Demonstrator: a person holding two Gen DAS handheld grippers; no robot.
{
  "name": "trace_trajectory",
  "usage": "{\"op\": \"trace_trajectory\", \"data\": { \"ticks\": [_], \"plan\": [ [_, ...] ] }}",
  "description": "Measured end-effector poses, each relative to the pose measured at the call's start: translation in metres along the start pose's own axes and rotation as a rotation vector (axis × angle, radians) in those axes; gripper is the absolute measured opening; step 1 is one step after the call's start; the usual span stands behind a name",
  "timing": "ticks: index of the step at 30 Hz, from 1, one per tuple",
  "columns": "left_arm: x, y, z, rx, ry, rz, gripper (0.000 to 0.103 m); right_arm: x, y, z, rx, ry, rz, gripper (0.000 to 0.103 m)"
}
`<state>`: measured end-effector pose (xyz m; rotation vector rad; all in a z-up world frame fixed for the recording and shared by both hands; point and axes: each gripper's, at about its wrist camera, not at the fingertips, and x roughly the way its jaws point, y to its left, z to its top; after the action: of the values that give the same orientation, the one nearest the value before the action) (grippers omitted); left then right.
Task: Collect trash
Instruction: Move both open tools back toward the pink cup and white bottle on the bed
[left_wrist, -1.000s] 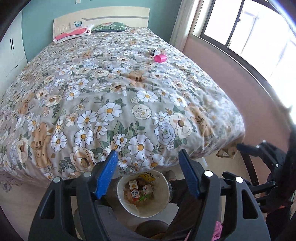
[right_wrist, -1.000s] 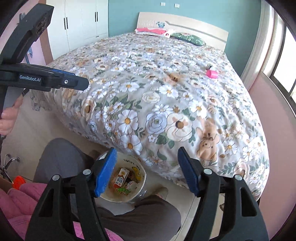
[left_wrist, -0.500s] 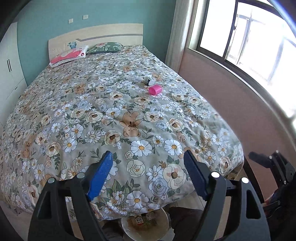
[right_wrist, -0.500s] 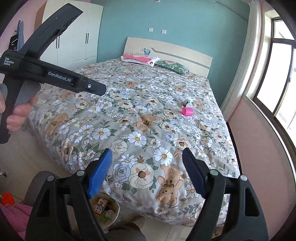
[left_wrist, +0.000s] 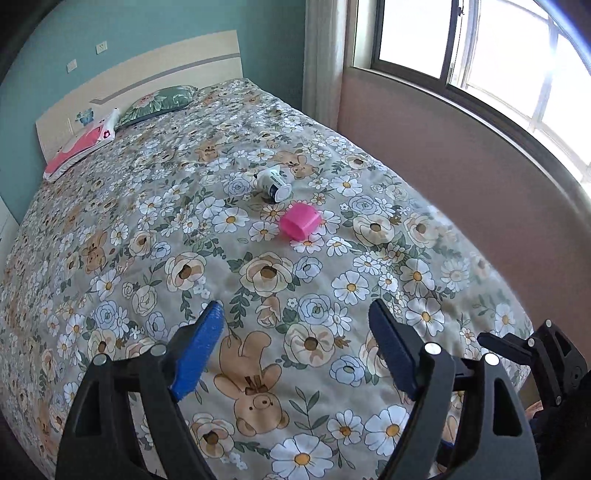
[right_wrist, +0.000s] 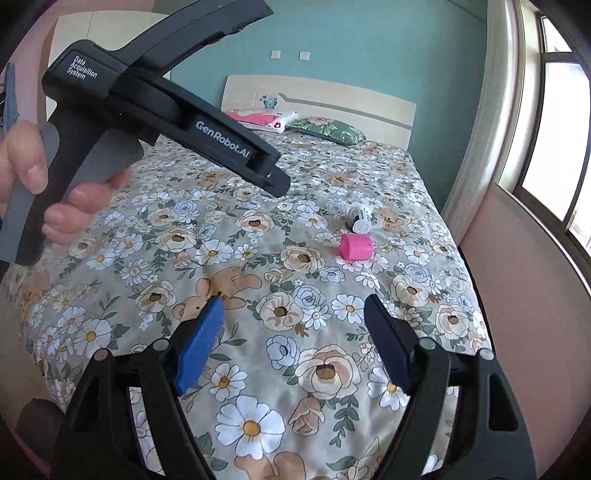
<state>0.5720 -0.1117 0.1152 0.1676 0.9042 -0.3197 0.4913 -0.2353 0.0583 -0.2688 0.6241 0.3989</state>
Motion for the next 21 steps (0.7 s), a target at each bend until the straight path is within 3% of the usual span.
{"op": "trace_trajectory", "data": {
  "ticks": [3,6,12,21],
  "plan": [
    [0.039,0.013,0.035,-0.010,0.017,-0.017,0.083,0.043,-0.024,0.015,0.033,-0.009,-0.020,0.077],
    [0.077,0.024,0.063,-0.075,0.071,-0.051,0.083,0.074,-0.048,0.032,0.091,0.019,0.028,0.077],
    [0.152,0.034,0.110,-0.148,0.225,-0.004,0.083,0.129,-0.085,0.055,0.157,0.114,0.074,0.078],
    [0.222,0.051,0.167,-0.261,0.332,0.000,0.083,0.210,-0.126,0.076,0.186,0.231,0.088,0.078]
  ]
}}
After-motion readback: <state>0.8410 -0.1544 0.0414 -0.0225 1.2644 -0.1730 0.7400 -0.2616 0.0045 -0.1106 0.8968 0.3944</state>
